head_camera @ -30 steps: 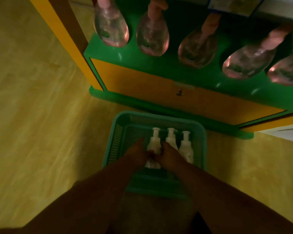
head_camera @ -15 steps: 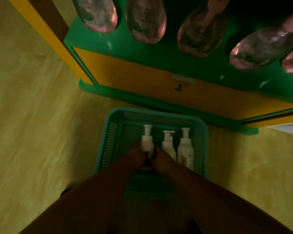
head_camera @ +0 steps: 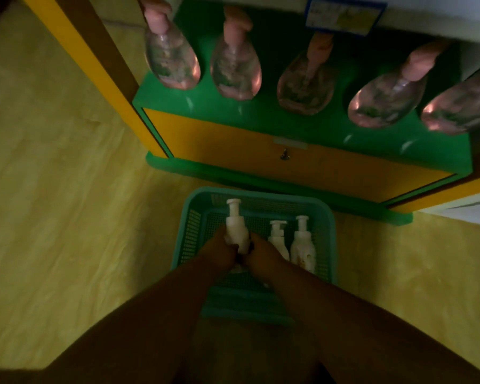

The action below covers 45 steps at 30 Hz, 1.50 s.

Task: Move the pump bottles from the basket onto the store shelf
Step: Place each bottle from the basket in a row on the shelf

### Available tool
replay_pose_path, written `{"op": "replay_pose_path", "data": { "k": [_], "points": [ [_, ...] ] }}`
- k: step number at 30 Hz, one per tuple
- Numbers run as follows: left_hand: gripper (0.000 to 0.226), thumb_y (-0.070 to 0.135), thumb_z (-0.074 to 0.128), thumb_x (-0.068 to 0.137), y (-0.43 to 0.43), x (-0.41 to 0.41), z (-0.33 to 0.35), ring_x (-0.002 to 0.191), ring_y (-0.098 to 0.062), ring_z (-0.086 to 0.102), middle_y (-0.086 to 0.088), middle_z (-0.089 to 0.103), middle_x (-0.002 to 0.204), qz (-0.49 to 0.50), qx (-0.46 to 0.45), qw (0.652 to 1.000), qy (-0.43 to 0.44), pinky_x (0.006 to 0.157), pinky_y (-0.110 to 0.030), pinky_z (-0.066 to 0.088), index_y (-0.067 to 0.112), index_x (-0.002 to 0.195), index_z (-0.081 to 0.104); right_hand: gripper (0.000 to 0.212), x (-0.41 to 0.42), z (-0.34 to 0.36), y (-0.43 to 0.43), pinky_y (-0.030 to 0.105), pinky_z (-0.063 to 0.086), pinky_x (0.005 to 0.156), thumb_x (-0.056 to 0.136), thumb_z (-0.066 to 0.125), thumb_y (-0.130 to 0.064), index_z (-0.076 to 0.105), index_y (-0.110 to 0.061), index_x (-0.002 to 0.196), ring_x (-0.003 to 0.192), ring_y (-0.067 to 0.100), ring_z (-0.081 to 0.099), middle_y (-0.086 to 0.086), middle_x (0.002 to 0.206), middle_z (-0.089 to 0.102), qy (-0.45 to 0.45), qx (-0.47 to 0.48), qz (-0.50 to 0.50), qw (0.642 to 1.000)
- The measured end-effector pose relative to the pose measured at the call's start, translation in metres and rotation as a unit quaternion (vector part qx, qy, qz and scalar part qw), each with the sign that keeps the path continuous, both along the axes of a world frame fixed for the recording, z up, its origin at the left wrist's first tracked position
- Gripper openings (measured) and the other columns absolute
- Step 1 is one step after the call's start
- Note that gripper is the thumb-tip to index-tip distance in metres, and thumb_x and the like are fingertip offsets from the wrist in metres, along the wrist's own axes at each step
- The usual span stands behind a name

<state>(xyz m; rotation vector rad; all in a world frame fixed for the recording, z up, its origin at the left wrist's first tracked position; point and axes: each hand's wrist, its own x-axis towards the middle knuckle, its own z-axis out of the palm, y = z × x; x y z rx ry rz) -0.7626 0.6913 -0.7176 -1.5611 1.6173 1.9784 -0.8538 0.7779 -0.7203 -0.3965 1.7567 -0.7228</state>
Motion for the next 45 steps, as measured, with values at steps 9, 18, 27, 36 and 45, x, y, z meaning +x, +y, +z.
{"op": "replay_pose_path", "data": {
  "k": [9, 18, 27, 36, 45],
  "points": [
    [0.048, 0.004, 0.054, 0.098, -0.005, 0.015, 0.099, 0.119, -0.030, 0.057, -0.010, 0.057, 0.132, -0.014, -0.081, 0.991, 0.104, 0.098, -0.055, 0.050, 0.025, 0.140, 0.044, 0.058, 0.001, 0.075, -0.006, 0.024, 0.054, 0.079, 0.089, 0.075, -0.020, 0.051, -0.020, 0.142, 0.116, 0.022, 0.061, 0.009, 0.138, 0.061, -0.007, -0.119, -0.031, 0.992],
    [0.058, -0.008, 0.050, 0.095, -0.003, 0.024, 0.193, 0.098, -0.018, 0.064, 0.006, 0.063, 0.117, 0.062, -0.125, 0.967, 0.212, 0.071, -0.031, 0.059, 0.025, 0.142, 0.043, 0.059, -0.018, 0.178, 0.026, 0.041, 0.060, 0.083, 0.090, 0.072, -0.024, 0.050, -0.038, 0.143, 0.114, 0.022, 0.069, -0.005, 0.132, 0.067, -0.041, -0.254, -0.091, 0.962],
    [0.031, 0.005, 0.051, 0.100, 0.001, 0.024, 0.277, 0.115, -0.025, 0.065, 0.001, 0.071, 0.122, 0.090, -0.110, 0.935, 0.325, 0.101, -0.054, 0.049, 0.020, 0.122, 0.066, 0.060, -0.030, 0.286, 0.042, 0.035, 0.062, 0.078, 0.089, 0.072, -0.010, 0.052, -0.030, 0.142, 0.109, 0.018, 0.072, -0.001, 0.133, 0.067, -0.012, -0.344, -0.079, 0.936],
    [0.037, 0.012, 0.059, 0.097, -0.017, 0.012, 0.404, 0.113, -0.025, 0.066, 0.003, 0.065, 0.131, 0.034, -0.186, 0.883, 0.430, 0.084, -0.038, 0.059, 0.027, 0.131, 0.064, 0.054, -0.047, 0.402, 0.032, 0.038, 0.062, 0.081, 0.090, 0.073, -0.013, 0.056, -0.046, 0.131, 0.113, 0.016, 0.070, -0.008, 0.128, 0.070, 0.042, -0.459, -0.058, 0.885],
    [0.056, 0.011, 0.065, 0.093, -0.004, -0.017, 0.482, 0.108, -0.024, 0.070, -0.005, 0.073, 0.119, -0.060, -0.241, 0.849, 0.466, 0.094, -0.044, 0.056, 0.034, 0.142, 0.051, 0.059, -0.068, 0.478, 0.038, 0.036, 0.062, 0.078, 0.089, 0.072, -0.008, 0.058, -0.057, 0.119, 0.110, 0.016, 0.072, -0.009, 0.125, 0.071, 0.128, -0.513, -0.071, 0.846]
  ]
}}
